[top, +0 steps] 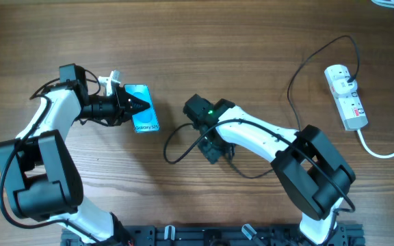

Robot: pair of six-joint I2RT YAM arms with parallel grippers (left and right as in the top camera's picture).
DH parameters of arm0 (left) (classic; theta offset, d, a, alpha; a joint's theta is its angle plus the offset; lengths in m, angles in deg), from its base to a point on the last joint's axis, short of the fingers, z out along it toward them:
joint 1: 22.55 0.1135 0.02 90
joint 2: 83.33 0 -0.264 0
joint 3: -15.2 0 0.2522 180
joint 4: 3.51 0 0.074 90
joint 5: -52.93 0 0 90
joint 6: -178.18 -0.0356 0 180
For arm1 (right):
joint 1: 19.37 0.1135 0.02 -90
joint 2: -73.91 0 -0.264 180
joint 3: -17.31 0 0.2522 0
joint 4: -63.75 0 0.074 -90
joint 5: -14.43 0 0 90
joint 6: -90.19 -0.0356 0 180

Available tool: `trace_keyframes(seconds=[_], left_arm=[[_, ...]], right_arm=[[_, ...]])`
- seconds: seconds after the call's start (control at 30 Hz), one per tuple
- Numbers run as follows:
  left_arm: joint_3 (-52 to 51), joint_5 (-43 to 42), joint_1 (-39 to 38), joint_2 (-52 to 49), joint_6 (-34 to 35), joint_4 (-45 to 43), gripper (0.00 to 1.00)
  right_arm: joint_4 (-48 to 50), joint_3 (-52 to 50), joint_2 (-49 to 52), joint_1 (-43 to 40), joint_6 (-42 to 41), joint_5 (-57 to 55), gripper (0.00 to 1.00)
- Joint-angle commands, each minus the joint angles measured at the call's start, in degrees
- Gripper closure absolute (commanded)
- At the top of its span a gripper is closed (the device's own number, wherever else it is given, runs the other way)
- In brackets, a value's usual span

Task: Plug charger to phone and switch on socket

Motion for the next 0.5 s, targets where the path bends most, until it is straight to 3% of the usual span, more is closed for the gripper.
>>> trace_keyframes(seconds=[0.0, 0.33, 0.47], left_arm=[[-0.2, -1.4, -0.3, 0.9, -1.1, -0.2, 0.96], [-0.2, -1.4, -0.3, 0.9, -1.1, 0.0, 0.96], [-0.2, -1.4, -0.3, 0.9, -1.1, 0.1, 0.96]], right_arm=[[5.0, -0.3, 1.1, -0.2, 1.4, -0.4, 0.27], [5.4, -0.3, 1.1, -0.2, 1.0, -1.5, 0.33], [5.0, -0.3, 1.1, -1.3, -1.7, 0.0, 0.29]])
